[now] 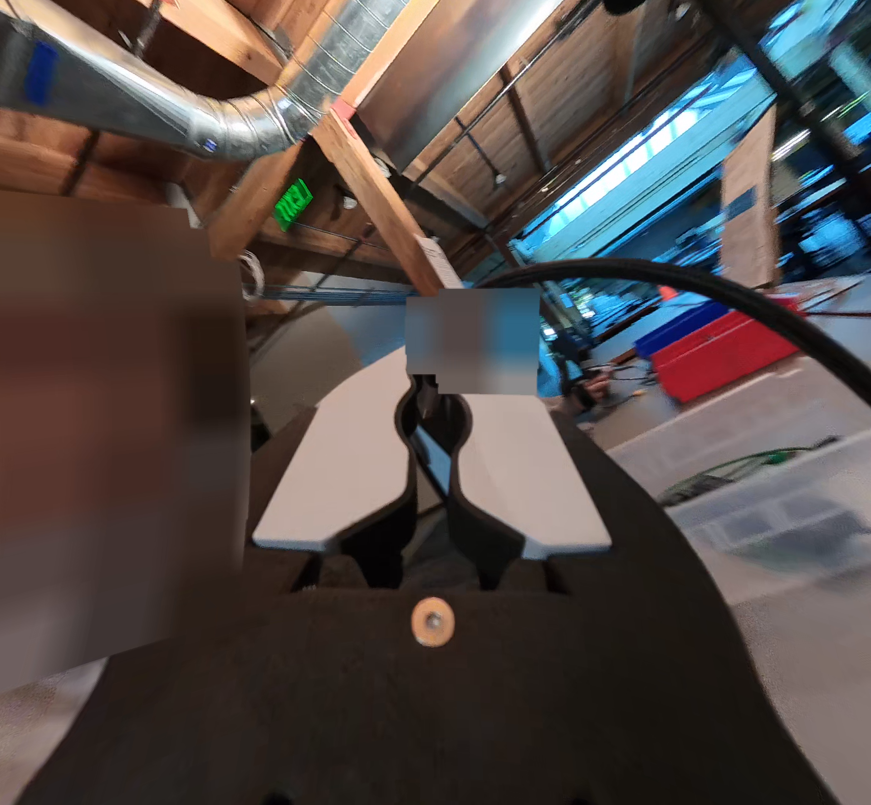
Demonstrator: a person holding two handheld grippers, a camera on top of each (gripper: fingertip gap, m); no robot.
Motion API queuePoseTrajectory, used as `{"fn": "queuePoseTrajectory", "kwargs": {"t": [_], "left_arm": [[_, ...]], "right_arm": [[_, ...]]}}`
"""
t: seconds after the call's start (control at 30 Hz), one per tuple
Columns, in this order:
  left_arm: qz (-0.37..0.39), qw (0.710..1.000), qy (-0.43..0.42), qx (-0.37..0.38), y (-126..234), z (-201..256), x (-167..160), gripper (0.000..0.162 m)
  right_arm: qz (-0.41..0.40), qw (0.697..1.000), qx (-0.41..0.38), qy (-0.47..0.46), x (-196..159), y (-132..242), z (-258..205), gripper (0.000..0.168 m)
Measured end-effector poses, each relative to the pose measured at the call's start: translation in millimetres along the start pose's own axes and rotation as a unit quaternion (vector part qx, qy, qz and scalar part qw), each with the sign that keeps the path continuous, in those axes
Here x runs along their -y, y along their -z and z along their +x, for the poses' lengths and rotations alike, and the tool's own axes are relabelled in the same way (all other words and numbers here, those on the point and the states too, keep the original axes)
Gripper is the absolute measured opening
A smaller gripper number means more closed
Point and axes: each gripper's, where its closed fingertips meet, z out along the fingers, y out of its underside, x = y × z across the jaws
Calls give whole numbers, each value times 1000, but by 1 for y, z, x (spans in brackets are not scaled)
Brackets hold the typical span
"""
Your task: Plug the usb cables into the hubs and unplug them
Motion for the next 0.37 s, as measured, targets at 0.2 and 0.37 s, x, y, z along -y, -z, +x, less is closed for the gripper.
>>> {"fn": "queuePoseTrajectory", "kwargs": {"t": [0.2, 0.37], "left_arm": [[-17, 1000, 10, -2, -29, -8, 14, 27], [-36, 998, -29, -35, -54, 2, 22, 27]], "right_arm": [[-28, 991, -70, 109, -23, 37, -8, 8], [22, 994, -23, 105, -14, 57, -29, 8]]}}
